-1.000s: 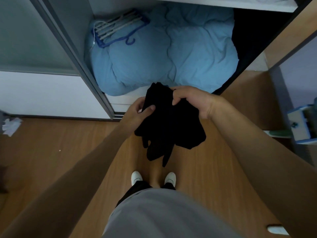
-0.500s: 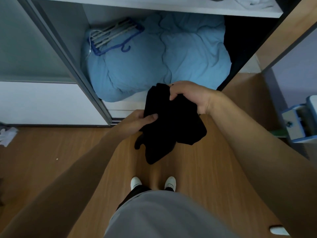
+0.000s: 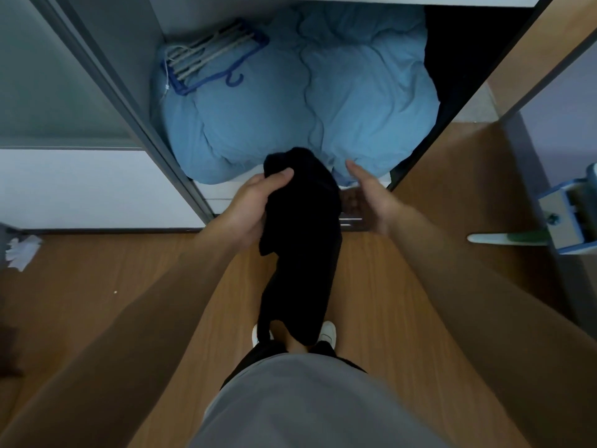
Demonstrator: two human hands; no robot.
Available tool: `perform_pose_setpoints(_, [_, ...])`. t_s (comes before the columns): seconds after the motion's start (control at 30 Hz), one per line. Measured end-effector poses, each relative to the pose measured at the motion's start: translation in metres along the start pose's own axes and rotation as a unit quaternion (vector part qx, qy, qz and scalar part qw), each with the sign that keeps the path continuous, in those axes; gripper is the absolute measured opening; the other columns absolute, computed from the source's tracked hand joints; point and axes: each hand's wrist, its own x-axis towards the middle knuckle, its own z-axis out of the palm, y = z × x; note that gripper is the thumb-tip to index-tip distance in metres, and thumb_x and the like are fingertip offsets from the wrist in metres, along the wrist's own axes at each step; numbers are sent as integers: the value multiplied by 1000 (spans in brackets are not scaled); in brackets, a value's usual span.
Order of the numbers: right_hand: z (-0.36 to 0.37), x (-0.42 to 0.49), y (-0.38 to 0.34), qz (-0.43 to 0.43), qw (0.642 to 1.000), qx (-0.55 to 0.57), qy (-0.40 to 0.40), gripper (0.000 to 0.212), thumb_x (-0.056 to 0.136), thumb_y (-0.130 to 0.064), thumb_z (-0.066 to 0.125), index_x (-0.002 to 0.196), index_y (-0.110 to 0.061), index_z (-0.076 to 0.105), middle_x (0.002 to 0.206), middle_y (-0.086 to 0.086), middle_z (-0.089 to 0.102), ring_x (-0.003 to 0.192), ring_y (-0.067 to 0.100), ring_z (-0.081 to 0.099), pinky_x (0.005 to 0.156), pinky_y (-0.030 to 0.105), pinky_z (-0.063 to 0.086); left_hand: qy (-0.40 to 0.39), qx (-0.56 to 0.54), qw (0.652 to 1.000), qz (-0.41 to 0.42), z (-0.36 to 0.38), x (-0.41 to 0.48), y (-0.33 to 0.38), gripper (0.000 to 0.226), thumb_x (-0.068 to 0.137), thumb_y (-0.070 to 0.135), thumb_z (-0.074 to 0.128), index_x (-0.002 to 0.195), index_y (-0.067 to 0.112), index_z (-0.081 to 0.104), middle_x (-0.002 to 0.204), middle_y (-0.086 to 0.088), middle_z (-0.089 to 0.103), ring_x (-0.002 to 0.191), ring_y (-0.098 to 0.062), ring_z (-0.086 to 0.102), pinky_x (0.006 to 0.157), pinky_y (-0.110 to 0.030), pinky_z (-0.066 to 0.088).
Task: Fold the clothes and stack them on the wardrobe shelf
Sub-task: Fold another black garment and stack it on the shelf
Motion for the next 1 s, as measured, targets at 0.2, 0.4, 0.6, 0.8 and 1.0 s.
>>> perform_pose_setpoints(0.2, [13,6,72,71,984,121,-106,67,60,-82,68,103,-32,80,102,-8,77,95,15,75,73,31,60,-20,-70,996,-47,5,-13,8,27,92,32,63,89,14,82,92,-4,77,89,-18,75,73,-27,58])
perform_pose_setpoints(0.4, [10,0,60,6,951,250,-179,47,94,-57,58,68,-23,78,62,-5,69,59,8,69,54,21,53,-18,-73,995,-69,10,-21,13,34,98,37,57,105,10,77,99,-5,76,94,-20,74,76,-28,58])
perform_pose_setpoints(0.6, [-2,2,59,-38,966,218,-136,39,90,-50,68,111,-18,72,89,-2,73,84,12,71,77,26,52,32,-55,994,-90,11,-18,25,38,97,41,60,116,9,67,97,-6,77,90,-21,75,73,-30,59])
perform_pose_setpoints(0.8, [-10,-5,60,23,973,127,-192,50,72,-60,82,108,-25,79,117,2,74,107,16,71,83,26,56,84,-82,990,-78,7,-16,35,34,95,37,63,113,8,68,96,-9,78,87,-24,76,67,-33,60])
perform_pose_setpoints(1.0, [-15,-25,48,2,976,89,-197,72,51,-75,82,101,-23,81,112,4,75,103,21,73,80,31,59,143,14,988,-56,4,-11,38,26,96,30,64,107,7,66,82,-8,77,73,-23,76,60,-31,59])
